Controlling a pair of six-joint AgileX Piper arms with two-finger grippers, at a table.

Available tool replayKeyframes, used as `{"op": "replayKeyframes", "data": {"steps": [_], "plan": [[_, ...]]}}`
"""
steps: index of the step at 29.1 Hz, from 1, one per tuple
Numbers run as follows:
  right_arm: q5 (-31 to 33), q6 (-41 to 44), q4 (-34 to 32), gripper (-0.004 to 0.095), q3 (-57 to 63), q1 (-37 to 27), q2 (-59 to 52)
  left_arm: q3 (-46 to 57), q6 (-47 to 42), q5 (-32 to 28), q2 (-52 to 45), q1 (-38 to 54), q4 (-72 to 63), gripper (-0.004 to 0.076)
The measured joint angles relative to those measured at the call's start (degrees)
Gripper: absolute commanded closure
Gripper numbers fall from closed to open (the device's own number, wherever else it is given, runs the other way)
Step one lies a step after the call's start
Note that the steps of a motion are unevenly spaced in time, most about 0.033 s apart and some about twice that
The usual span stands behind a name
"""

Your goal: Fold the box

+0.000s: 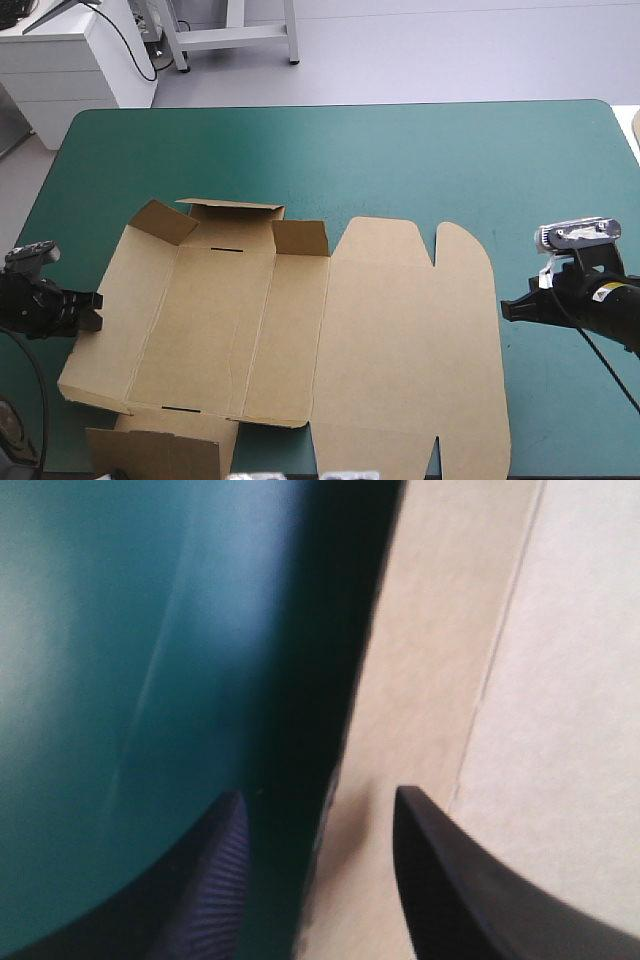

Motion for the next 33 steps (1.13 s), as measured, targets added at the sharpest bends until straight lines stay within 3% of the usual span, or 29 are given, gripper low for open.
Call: {"op": "replayKeyframes", "data": {"steps": [9,21,24,29,33], "plan": [[-1.1,-0.1,0.5,0.0929,0.0,0.0,3.4,1.3,2.9,-0.4,2.3,-0.2,-4.2,0.0394],[-1.2,-1.8,1.5,0.0929,0.0,0.0,6.9,4.3,4.3,-0.7,2.3,-6.8,-4.0,0.0397],[-0.6,-2.1,1.7,0.0929,0.0,0.0,6.9,4.3,4.3,-0.7,2.3,-7.5,-3.5,0.0458],[0.3,-2.3,2.4,0.0929,0.0,0.0,6.9,4.3,3.7,-0.7,2.3,-7.8,-0.2,0.0731],[0.5,-2.6,2.8,0.0929,0.0,0.0,6.9,4.3,3.6,0.4,2.3,-7.9,-0.4,0.0731]]}}
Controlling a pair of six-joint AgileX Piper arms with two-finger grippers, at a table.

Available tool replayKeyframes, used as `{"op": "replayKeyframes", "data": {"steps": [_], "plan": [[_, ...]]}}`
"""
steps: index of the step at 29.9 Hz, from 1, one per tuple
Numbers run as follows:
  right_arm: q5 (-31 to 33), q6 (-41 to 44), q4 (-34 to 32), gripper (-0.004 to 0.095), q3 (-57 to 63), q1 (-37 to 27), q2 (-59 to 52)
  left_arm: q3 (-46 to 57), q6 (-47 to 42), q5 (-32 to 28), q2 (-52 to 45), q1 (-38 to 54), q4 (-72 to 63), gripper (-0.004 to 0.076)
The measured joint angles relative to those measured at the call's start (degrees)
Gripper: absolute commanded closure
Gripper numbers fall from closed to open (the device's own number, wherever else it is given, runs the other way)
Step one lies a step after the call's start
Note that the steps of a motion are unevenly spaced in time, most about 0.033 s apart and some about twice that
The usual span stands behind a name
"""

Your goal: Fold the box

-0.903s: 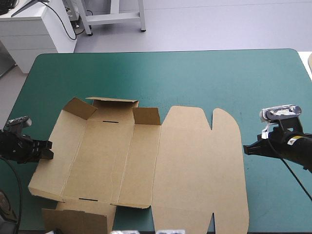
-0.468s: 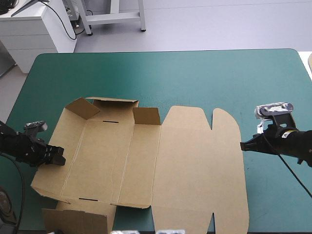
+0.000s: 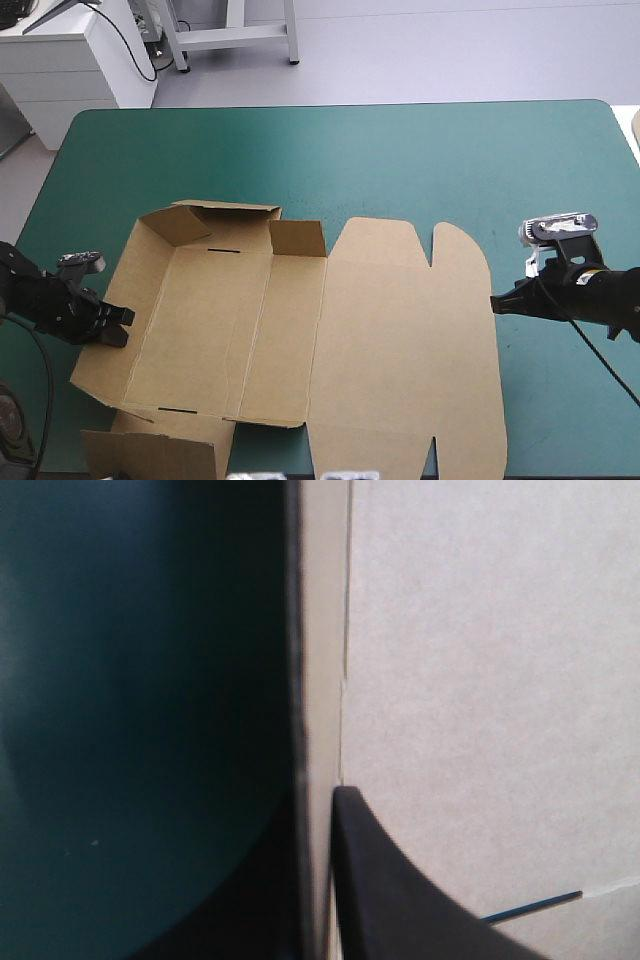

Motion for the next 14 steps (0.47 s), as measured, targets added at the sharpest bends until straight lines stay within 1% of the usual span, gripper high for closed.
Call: {"op": "replayKeyframes", "data": {"steps": [8,14], "plan": [[0.9,-1.3,0.0,0.0929,0.0,0.0,-0.8,0.0,4.9,0.5,0.0,-0.5,-1.2,0.0731],[1.0,-1.5,0.0,0.0929,0.0,0.0,-2.1,-0.4,5.6,-1.1,-0.7,-6.9,2.5,0.0731]]}}
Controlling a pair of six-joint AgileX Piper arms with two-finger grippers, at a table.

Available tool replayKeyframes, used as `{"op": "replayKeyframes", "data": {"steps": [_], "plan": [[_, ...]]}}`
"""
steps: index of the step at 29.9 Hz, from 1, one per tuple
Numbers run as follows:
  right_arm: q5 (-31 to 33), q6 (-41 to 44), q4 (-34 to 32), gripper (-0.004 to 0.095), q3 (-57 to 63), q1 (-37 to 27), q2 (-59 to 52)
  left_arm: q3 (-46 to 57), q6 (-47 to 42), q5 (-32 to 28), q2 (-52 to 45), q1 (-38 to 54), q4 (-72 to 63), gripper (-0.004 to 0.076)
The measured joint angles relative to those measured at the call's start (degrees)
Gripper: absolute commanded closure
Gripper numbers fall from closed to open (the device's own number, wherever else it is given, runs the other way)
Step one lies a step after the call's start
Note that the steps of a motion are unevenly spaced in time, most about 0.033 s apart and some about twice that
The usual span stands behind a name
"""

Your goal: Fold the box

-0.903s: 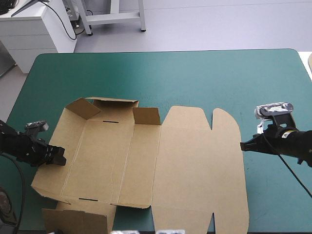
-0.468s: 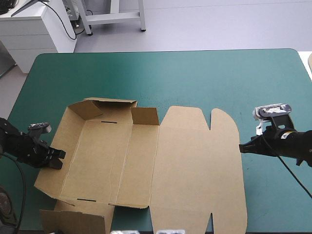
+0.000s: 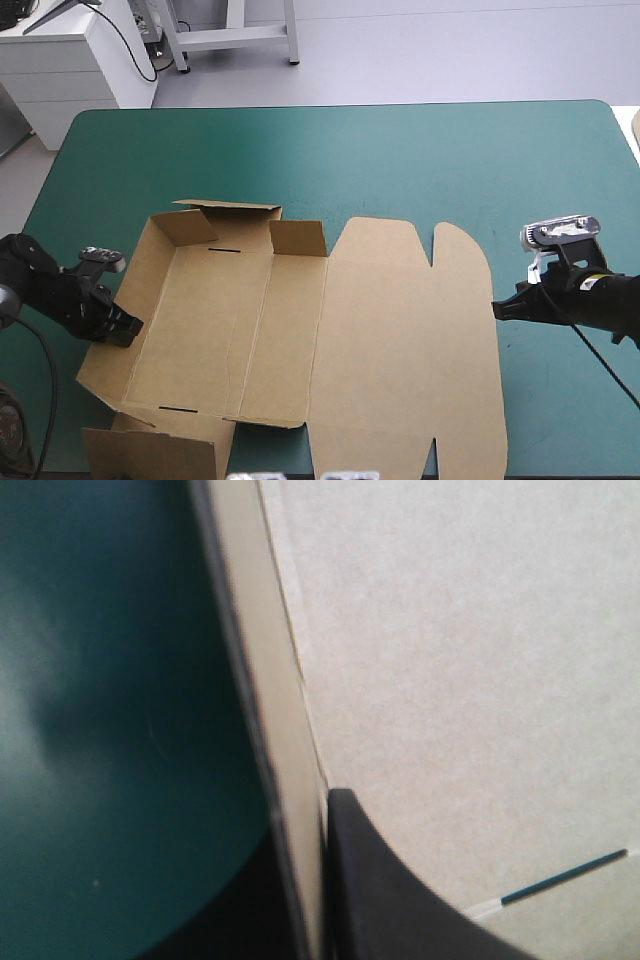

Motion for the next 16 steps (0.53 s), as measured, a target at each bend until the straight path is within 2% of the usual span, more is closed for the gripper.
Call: {"op": "replayKeyframes", "data": {"steps": [8,16], "plan": [[2.2,0.0,0.0,0.0929,0.0,0.0,-3.0,-5.4,0.6,-10.3,1.0,-12.3,-0.1,0.0731],[3.4,2.1,0.0,0.0928,0.0,0.0,-7.8,-18.4,0.0,-15.4,1.6,-23.5,9.2,0.0731]]}}
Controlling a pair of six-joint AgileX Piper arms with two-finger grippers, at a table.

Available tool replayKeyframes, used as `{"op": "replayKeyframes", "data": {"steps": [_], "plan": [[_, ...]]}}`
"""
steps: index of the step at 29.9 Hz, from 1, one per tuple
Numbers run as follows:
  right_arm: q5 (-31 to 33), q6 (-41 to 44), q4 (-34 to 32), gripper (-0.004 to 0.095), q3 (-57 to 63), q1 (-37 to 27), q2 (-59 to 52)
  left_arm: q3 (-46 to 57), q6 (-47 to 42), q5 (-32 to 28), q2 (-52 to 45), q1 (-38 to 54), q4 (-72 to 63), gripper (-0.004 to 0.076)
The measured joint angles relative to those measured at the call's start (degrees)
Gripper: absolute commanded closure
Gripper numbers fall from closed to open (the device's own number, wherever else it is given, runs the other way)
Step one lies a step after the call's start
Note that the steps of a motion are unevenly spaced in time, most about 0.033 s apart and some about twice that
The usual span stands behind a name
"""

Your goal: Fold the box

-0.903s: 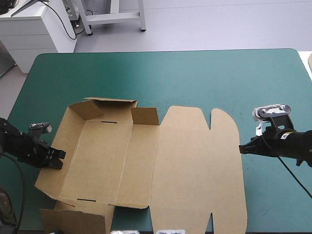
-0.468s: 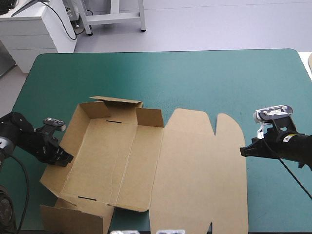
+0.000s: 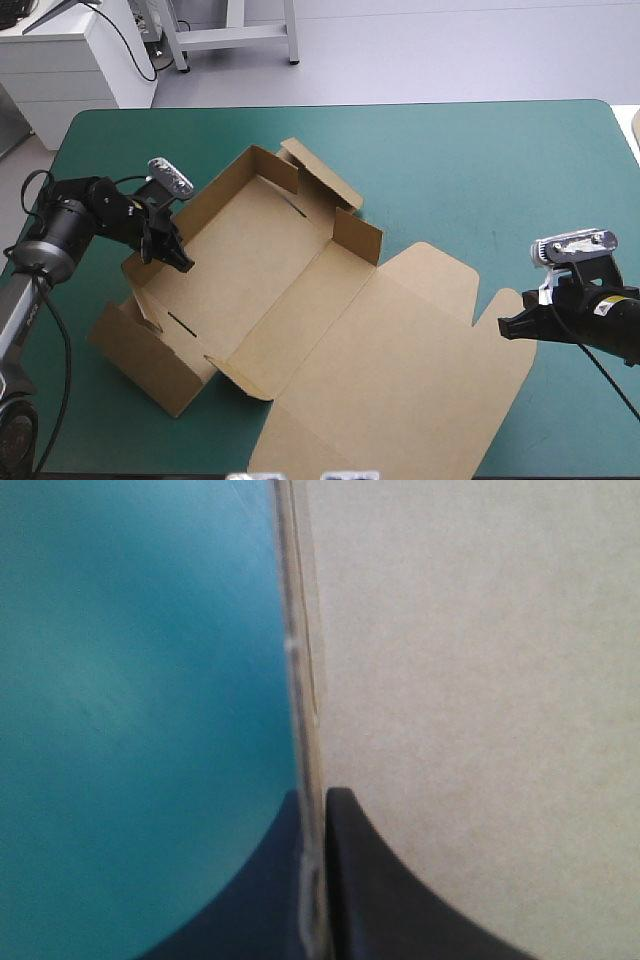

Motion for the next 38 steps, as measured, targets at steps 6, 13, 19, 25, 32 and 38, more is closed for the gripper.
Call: {"op": "replayKeyframes", "data": {"steps": [6,13,19,25,32,38], "plan": [[1.7,2.1,0.0,0.0927,0.0,0.0,-2.5,-8.3,0.0,-2.5,4.1,-8.0,8.5,0.0731],[4.4,4.1,0.0,0.0927,0.0,0.0,-4.8,-14.2,0.0,-7.2,10.0,-18.5,19.6,0.0731],[4.8,5.0,0.0,0.0927,0.0,0.0,-5.8,-14.7,0.0,-14.5,11.4,-27.2,27.0,0.0731],[5.0,5.2,0.0,0.0927,0.0,0.0,-5.8,-14.8,-0.5,-19.2,11.5,-35.3,33.8,0.0731],[4.3,7.7,0.0,0.0927,0.0,0.0,-5.8,-14.8,-4.0,-21.5,11.5,-43.1,41.8,0.0731],[1.8,9.5,-0.4,0.0927,0.0,0.0,-5.8,-14.8,-8.7,-21.7,11.5,-47.1,45.2,0.0731]]}}
